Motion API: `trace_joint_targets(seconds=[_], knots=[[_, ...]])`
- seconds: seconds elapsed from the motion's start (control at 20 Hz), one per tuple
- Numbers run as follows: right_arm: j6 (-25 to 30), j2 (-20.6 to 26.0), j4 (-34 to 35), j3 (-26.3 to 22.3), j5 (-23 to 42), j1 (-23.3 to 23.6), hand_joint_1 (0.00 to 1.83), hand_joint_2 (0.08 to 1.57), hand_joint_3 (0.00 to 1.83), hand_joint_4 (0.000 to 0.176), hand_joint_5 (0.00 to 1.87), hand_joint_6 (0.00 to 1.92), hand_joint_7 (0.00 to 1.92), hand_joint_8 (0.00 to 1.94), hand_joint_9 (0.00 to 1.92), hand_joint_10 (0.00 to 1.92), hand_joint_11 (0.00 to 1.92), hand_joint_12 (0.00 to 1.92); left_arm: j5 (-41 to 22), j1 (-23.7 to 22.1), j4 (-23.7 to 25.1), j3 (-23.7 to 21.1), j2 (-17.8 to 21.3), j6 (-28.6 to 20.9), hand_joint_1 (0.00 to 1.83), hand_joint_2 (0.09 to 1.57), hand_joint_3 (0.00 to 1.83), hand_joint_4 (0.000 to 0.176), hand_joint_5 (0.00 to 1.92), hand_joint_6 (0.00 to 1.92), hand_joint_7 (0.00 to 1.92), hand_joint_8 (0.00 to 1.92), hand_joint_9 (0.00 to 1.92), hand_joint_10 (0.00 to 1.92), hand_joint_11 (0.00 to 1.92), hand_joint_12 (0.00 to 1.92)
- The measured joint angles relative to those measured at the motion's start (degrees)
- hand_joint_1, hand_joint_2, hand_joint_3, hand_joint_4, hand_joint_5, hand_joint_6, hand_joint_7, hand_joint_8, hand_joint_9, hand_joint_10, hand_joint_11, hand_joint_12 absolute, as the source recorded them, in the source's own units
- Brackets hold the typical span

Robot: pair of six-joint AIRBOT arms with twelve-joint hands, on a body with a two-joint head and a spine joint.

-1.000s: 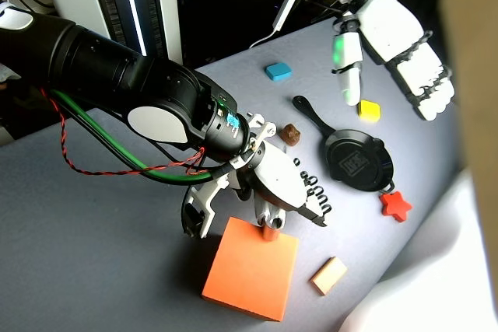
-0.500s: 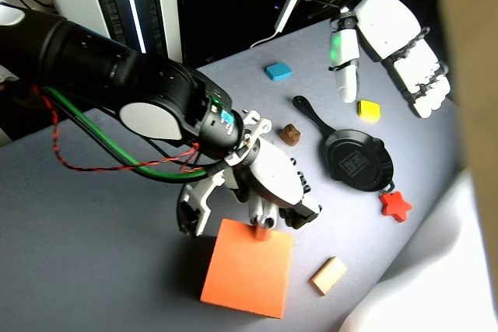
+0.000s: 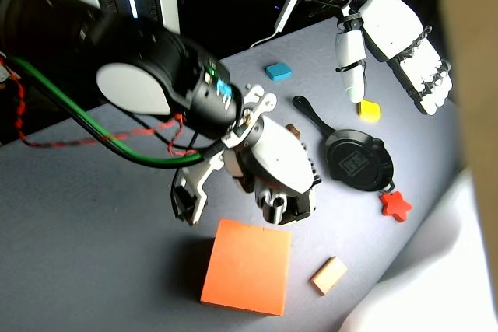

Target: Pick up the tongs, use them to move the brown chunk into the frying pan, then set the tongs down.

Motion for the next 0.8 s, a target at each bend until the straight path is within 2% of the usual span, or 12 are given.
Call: trace_joint_targets(seconds=[0.05,0.1,0.15,0.25,0.3,0.35,0.4,0.45,0.65,0.8], knots=[[7.04,0.31,-7.1,-1.73,-0.44,0.52,1.18,1.2,0.0,0.0,0.75,1.37,0.89,1.11,0.89,0.53,0.51,1.4,-0.04,-0.02,-0.09,0.0,0.0,-0.02,0.02,1.3,0.0,0.03,0.0,0.0,0.0,0.0,0.0,0.0,0.0,0.0],[10.38,0.37,-11.85,-2.67,-0.76,0.85,1.18,1.2,0.0,0.0,0.76,1.37,0.9,1.09,0.89,0.53,0.51,1.39,-0.31,-0.02,-0.22,0.0,0.0,-0.02,0.02,1.3,0.0,0.032,0.0,0.0,0.0,0.0,0.0,0.0,0.0,0.0],[12.81,0.37,-15.76,-3.37,-0.94,1.16,1.17,1.22,0.0,0.0,0.72,1.43,0.86,1.16,0.85,0.53,0.45,1.43,-0.68,-0.02,-0.37,-0.02,0.0,-0.02,0.02,1.3,0.0,0.034,0.0,0.0,0.0,0.0,0.0,0.0,0.0,0.0],[27.63,0.13,-27.41,-4.31,-2.91,1.62,1.17,1.23,0.0,0.0,0.7,1.44,0.86,1.16,0.8,0.6,0.43,1.45,-2.36,-0.02,-0.74,0.0,0.0,0.0,0.04,1.3,0.0,0.035,0.0,0.0,0.0,0.0,0.0,0.0,0.0,0.0],[38.38,-0.52,-36.13,-4.63,-5.99,2.01,1.11,1.24,0.0,0.0,0.73,1.35,0.82,0.73,0.78,0.59,0.41,1.44,-3.45,0.0,-0.83,0.0,0.0,-0.02,0.04,1.3,0.0,0.035,0.0,0.0,0.0,0.0,0.0,0.0,0.0,0.0],[46.14,-0.9,-42.47,-4.96,-8.98,2.21,1.1,1.23,0.0,0.0,0.75,1.32,0.88,0.47,0.78,0.57,0.4,1.43,-4.02,-0.02,-0.81,0.0,0.0,-0.02,0.03,1.29,0.0,0.04,0.0,0.0,0.0,0.0,0.0,0.0,0.0,0.0],[52.35,-1.07,-47.43,-5.6,-12.44,2.25,1.11,1.22,0.0,0.0,0.76,1.3,0.94,0.33,0.8,0.54,0.42,1.41,-4.66,-0.02,-0.81,0.0,0.0,-0.31,0.01,1.3,0.0,0.034,0.0,0.0,0.0,0.0,0.0,0.0,0.01,0.01],[57.44,-1.2,-50.03,-6.38,-15.8,2.25,1.1,1.24,0.0,0.0,0.75,1.32,0.98,0.2,0.81,0.52,0.41,1.41,-5.73,-0.02,-1.07,-0.02,0.0,-0.83,0.02,1.3,0.0,0.029,0.0,0.0,0.0,0.0,0.0,0.0,0.0,0.0],[67.87,-1.9,-54.05,-10.54,-22.62,2.19,1.1,1.24,0.0,0.0,0.74,1.32,0.99,0.16,0.8,0.52,0.4,1.43,-12.33,-0.02,-2.93,-1.38,0.0,-2.1,0.02,1.31,0.0,0.032,0.0,0.0,0.0,0.0,0.0,0.0,0.0,0.0],[76.3,-2.95,-53.79,-12.2,-24.94,2.23,1.1,1.23,0.0,0.0,0.75,1.32,0.99,0.14,0.8,0.53,0.41,1.43,-18.64,-0.02,-4.74,-2.78,0.0,-2.21,0.0,1.31,0.0,0.032,0.0,0.0,0.0,0.0,0.0,0.0,0.01,0.0]])
